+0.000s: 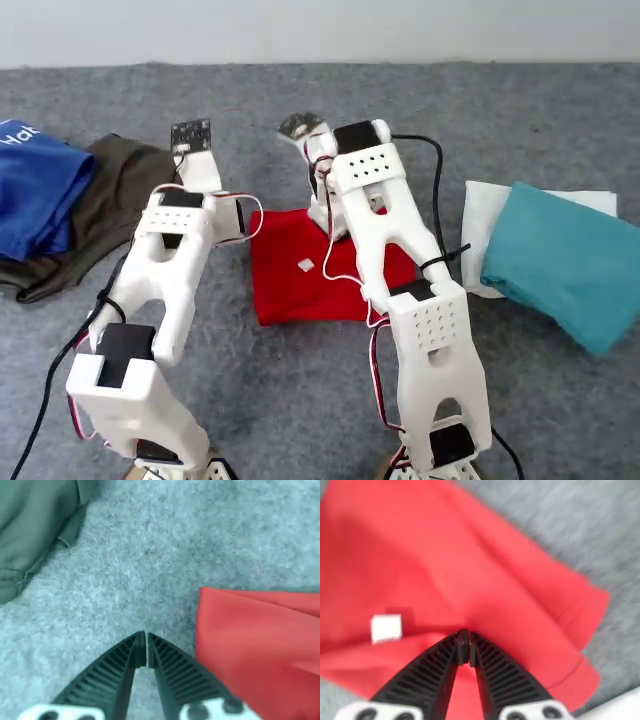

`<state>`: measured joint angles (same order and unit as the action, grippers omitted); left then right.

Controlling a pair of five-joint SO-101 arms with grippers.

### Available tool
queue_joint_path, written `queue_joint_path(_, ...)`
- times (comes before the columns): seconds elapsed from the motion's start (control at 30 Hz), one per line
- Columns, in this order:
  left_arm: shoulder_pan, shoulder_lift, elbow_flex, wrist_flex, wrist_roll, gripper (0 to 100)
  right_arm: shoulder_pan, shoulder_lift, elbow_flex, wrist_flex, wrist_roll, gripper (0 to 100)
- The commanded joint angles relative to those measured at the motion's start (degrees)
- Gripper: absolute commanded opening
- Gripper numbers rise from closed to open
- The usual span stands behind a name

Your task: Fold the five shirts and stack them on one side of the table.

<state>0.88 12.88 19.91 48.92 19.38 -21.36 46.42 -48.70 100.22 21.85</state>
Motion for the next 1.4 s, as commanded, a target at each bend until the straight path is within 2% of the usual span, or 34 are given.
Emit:
queue_joint_path(0.0, 0.0, -3.52, 1.89, -4.31, -0.53, 1, 2.95, -1.89, 1.49, 2.95, 2.2, 0.8)
queue_joint_path(0.1, -0.26, -3.6, 2.42, -4.84, -0.62, 1, 5.14, -6.9, 9.05, 2.86, 2.64, 0.8)
queue_joint_path(0.23, -0.26, -3.6, 2.68, -4.75, -0.7, 1, 8.31, -15.78, 22.77, 2.59, 6.86, 0.8)
queue_joint_path(0.37, -0.26, -3.6, 2.68, -4.84, -0.7, 1, 14.46, -22.2, 34.9, -0.57, 10.37, 0.8)
queue_joint_path(0.47, -0.26, -3.6, 2.68, -4.75, -0.7, 1, 18.24, -26.15, 37.98, -2.07, 12.04, 0.8)
queue_joint_path(0.67, -0.35, -3.52, 2.77, -4.66, -0.7, 1, 16.84, -36.88, 36.92, 2.42, 15.21, 0.8)
queue_joint_path(0.77, -0.35, -3.52, 2.77, -4.66, -0.7, 1, 12.26, -39.78, 34.9, 1.19, 15.03, 0.9)
queue_joint_path(0.9, -0.35, -3.52, 2.77, -4.66, -0.7, 1, 7.25, -35.65, 33.76, -6.11, 10.55, 0.9)
queue_joint_path(1.13, -0.26, -3.52, 2.77, -4.84, -0.7, 1, 11.12, -19.47, 28.75, -30.02, 8.79, 0.9)
queue_joint_path(1.37, -0.26, -3.52, 2.86, -4.84, -0.79, 1, 12.18, -8.57, 11.43, -35.56, 8.97, 0.9)
